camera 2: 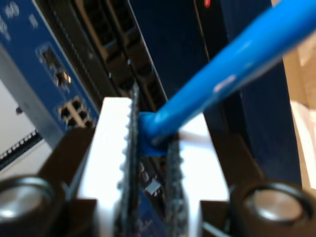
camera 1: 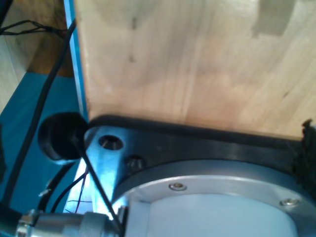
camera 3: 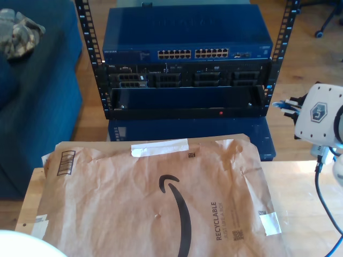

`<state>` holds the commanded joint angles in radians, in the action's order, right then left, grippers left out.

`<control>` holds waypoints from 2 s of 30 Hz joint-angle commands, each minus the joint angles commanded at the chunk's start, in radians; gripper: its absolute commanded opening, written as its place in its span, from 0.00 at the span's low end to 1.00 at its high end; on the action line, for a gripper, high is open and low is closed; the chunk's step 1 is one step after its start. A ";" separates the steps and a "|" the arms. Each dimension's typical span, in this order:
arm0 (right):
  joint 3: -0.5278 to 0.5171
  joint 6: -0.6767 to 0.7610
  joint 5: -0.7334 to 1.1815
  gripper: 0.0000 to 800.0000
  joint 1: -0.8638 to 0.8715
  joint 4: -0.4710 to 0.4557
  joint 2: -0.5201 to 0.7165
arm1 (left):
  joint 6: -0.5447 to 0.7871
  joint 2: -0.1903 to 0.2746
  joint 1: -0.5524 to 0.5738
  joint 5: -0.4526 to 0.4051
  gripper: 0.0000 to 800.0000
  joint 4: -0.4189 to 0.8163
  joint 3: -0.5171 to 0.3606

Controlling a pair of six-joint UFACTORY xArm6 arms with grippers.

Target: Grab the cable and plug it in

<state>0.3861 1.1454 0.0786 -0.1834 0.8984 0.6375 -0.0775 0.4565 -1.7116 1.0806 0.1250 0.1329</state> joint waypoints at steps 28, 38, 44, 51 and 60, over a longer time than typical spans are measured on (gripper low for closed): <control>0.084 0.006 -0.055 0.00 -0.184 -0.224 -0.135 | 0.000 0.000 0.000 0.000 1.00 0.000 0.000; -0.003 0.011 -0.149 0.00 -0.213 -0.222 -0.092 | -0.002 -0.002 0.000 0.002 1.00 0.000 0.000; 0.041 0.006 -0.150 0.00 -0.213 -0.250 -0.152 | 0.000 0.000 0.000 0.002 1.00 0.000 0.000; 0.055 0.012 -0.354 0.00 -0.285 -0.245 -0.233 | 0.000 0.000 0.000 0.000 1.00 0.000 0.000; 0.106 0.091 -0.640 0.00 -0.377 -0.245 -0.427 | -0.002 -0.002 0.000 0.000 1.00 0.000 0.000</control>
<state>0.4920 1.2359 -0.5612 -0.5608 0.6529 0.2110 -0.0790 0.4549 -1.7116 1.0806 0.1250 0.1329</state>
